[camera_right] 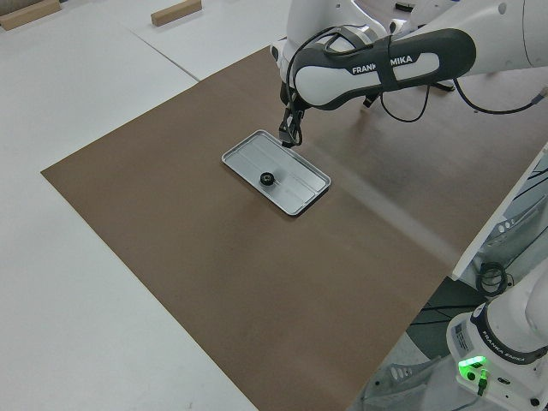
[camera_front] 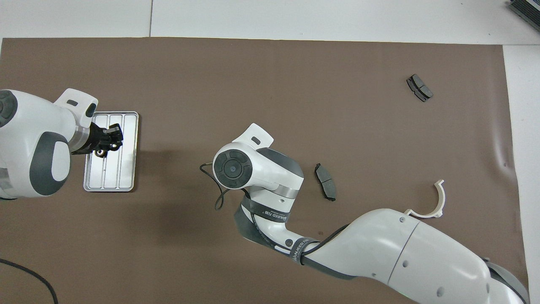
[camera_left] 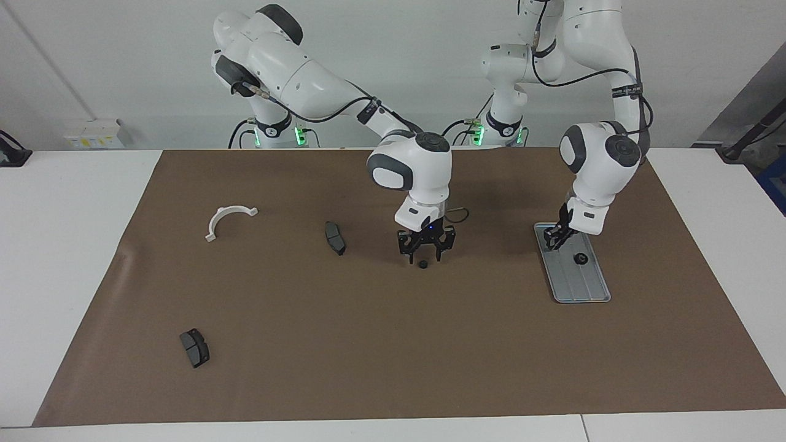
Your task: Place bearing gear from tray to pile
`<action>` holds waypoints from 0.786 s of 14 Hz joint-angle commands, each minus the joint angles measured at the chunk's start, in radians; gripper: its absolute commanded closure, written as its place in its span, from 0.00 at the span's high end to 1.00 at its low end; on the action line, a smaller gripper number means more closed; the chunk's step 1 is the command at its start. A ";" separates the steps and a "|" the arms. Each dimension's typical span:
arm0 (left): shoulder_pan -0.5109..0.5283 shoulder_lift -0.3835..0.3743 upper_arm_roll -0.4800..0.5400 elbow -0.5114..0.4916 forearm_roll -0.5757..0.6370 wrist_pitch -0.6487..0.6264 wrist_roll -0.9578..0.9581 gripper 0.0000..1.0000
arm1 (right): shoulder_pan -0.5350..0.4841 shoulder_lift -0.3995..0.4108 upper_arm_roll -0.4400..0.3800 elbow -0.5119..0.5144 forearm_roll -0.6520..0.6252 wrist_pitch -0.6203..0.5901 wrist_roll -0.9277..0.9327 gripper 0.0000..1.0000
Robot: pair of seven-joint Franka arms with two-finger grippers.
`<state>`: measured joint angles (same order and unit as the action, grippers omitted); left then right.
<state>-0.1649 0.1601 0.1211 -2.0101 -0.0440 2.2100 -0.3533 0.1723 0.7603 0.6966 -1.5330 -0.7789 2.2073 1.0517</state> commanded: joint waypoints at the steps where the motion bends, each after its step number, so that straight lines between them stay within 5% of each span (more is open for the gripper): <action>1: -0.019 0.042 0.000 0.053 0.013 -0.030 0.022 0.00 | -0.024 0.005 0.018 -0.022 -0.026 0.020 -0.015 0.61; 11: -0.045 0.052 -0.003 0.080 0.016 0.008 0.056 0.00 | -0.030 0.002 0.009 -0.058 -0.049 0.069 -0.007 0.50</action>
<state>-0.1976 0.1945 0.1091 -1.9535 -0.0413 2.2065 -0.3054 0.1658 0.7599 0.6954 -1.5627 -0.7926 2.2423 1.0514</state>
